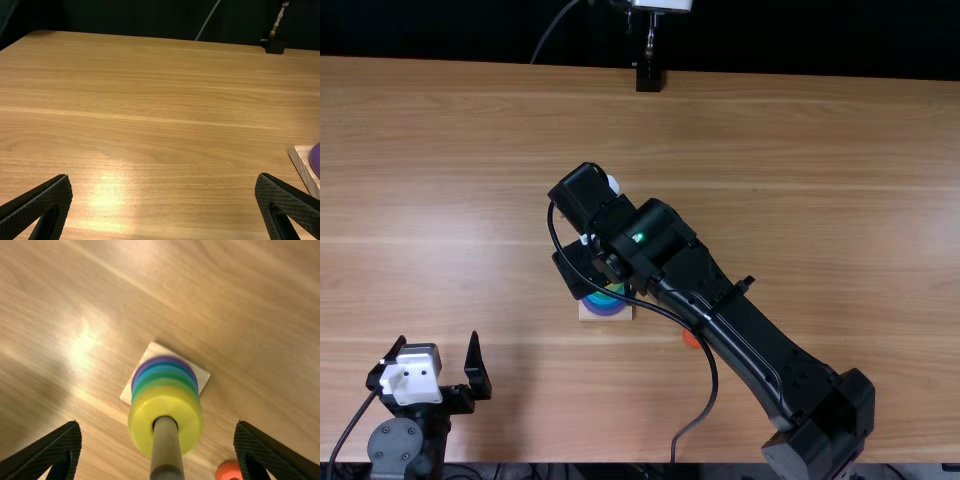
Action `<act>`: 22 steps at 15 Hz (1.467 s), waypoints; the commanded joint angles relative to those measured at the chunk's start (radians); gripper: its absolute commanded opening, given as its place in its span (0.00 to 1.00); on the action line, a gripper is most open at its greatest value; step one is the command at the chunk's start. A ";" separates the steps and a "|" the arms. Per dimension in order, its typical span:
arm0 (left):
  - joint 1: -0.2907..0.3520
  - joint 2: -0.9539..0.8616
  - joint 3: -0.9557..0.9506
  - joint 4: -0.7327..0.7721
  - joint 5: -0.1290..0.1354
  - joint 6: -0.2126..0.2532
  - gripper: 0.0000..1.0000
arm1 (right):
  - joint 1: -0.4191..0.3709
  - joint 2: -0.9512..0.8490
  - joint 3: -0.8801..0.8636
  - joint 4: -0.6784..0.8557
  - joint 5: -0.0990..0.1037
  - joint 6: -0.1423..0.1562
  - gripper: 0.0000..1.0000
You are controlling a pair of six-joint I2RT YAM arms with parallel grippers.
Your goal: Build the Hanoi tower: stack the rings onto the peg from bottom to top in this color order: purple, dark blue, light blue, dark green, light green, yellow, orange.
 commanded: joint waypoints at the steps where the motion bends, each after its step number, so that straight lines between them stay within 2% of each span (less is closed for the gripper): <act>1: -0.006 -0.012 -0.104 -0.078 0.001 0.004 1.00 | -0.006 -0.033 0.051 0.002 0.008 0.014 1.00; 4: -0.006 -0.012 -0.104 -0.078 0.001 0.004 1.00 | -0.047 -0.144 0.053 0.000 0.008 0.017 1.00; 5: -0.006 -0.012 -0.104 -0.078 0.001 0.004 1.00 | -0.073 -0.174 0.034 0.013 0.008 0.032 1.00; 8: -0.006 -0.012 -0.104 -0.078 0.001 0.004 1.00 | -0.178 -0.362 -0.203 0.243 0.030 0.174 1.00; 9: -0.006 -0.012 -0.104 -0.078 0.001 0.004 1.00 | -0.201 -0.421 -0.314 0.294 0.030 0.196 1.00; 11: -0.006 -0.012 -0.104 -0.078 0.001 0.004 1.00 | -0.204 -0.529 -0.513 0.355 0.032 0.181 1.00; 15: -0.006 -0.012 -0.104 -0.078 0.001 0.004 1.00 | -0.245 -0.650 -0.797 0.361 0.021 0.175 1.00; 16: -0.006 -0.012 -0.104 -0.078 0.001 0.004 1.00 | -0.247 -0.650 -0.832 0.355 0.021 0.152 1.00; 17: -0.006 -0.012 -0.104 -0.078 0.001 0.004 1.00 | -0.247 -0.645 -0.863 0.342 0.019 0.083 1.00; 19: -0.006 -0.012 -0.104 -0.078 0.001 0.004 1.00 | -0.247 -0.647 -0.947 0.309 0.008 -0.108 1.00; 20: -0.006 -0.012 -0.104 -0.078 0.001 0.004 1.00 | -0.247 -0.650 -0.976 0.304 0.004 -0.154 1.00; 22: -0.006 -0.012 -0.104 -0.078 0.001 0.004 1.00 | -0.247 -0.644 -1.012 0.324 0.004 -0.163 1.00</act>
